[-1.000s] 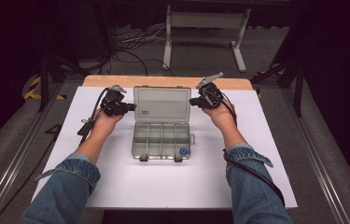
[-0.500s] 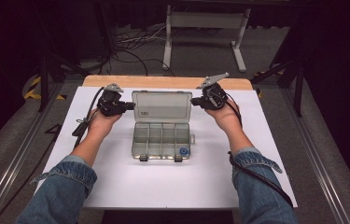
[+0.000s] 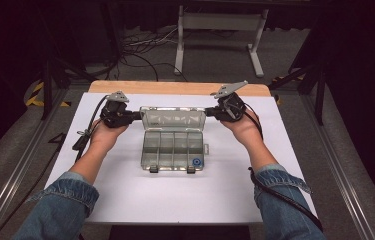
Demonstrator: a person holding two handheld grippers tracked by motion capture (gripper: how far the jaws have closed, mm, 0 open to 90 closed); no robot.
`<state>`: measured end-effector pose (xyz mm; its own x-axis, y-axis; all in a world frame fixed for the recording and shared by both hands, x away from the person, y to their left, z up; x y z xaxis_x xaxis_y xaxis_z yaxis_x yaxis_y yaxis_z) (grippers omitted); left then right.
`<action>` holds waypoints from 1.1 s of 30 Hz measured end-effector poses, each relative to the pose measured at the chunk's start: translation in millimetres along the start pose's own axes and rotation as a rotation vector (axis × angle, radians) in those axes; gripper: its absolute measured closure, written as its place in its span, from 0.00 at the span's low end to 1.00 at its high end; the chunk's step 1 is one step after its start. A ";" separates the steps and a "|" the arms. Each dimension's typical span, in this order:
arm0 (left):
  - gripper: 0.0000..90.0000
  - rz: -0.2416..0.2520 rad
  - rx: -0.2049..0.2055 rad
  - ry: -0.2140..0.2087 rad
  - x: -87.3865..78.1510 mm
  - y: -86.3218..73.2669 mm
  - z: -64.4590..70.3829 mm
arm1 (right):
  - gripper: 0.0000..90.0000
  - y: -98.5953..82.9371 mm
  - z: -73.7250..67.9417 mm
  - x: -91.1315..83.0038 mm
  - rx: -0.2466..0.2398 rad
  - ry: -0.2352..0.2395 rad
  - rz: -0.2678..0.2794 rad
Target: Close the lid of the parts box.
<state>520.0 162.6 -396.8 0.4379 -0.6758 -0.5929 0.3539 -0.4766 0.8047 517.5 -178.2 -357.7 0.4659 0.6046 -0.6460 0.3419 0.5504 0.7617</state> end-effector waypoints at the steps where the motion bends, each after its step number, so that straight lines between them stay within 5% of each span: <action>1: 0.99 0.000 0.000 0.000 0.0 0.0 0.0 | 1.00 0.0 0.0 0.0 0.000 0.000 0.000; 18: 0.98 0.045 0.044 -0.050 -19.5 -3.9 16.3 | 1.00 -1.8 -22.9 -22.9 -0.021 0.065 0.040; 33: 0.97 -0.033 0.135 -0.122 -26.2 -10.2 38.9 | 1.00 -10.7 -47.4 -17.6 -0.081 0.157 -0.063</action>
<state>472.7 163.3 -388.2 0.3217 -0.7180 -0.6173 0.2488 -0.5649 0.7867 467.0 -167.4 -356.9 0.3109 0.6464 -0.6968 0.2967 0.6305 0.7173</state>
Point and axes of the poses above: each handheld gripper's, and its own axes: x roughly forward along the jaws, y roughly out of its top, z roughly to its right, the point moved 3 cm from there along x, roughly forward along the jaws, and after that the axes turned 4 degrees about x, right-handed, at the moved point
